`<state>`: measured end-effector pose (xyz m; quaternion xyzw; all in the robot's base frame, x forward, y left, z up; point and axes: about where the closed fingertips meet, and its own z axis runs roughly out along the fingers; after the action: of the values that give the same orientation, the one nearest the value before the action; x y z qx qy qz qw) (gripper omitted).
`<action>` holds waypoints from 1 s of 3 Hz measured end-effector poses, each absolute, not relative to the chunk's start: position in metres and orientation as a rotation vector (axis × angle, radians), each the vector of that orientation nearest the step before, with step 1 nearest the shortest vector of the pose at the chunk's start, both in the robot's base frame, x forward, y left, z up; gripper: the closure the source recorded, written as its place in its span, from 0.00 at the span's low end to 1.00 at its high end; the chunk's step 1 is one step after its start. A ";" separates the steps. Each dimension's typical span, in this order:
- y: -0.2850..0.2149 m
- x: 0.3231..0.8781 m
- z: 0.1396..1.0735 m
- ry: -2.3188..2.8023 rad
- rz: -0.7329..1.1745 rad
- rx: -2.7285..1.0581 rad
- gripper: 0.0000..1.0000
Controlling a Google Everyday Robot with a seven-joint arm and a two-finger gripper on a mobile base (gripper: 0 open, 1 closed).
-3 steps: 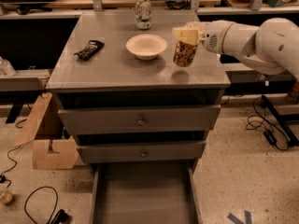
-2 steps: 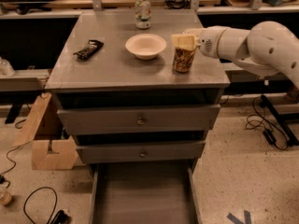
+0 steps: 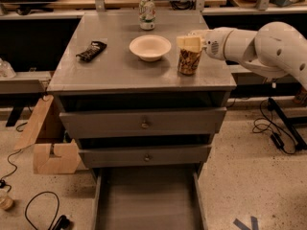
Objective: Pick orange can from bottom drawer and place on counter
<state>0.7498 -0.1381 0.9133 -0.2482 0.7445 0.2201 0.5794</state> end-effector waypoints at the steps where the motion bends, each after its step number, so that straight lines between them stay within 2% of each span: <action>1: -0.138 0.750 0.914 1.741 0.515 -0.580 0.35; 2: -0.138 0.750 0.914 1.741 0.515 -0.580 0.13; 3: -0.135 0.750 0.914 1.740 0.518 -0.583 0.00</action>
Offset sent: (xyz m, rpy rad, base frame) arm 0.0000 0.0000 0.0004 0.0000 0.0000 0.0001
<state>0.7501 -0.1354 0.9138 -0.2494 0.7442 0.2215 0.5788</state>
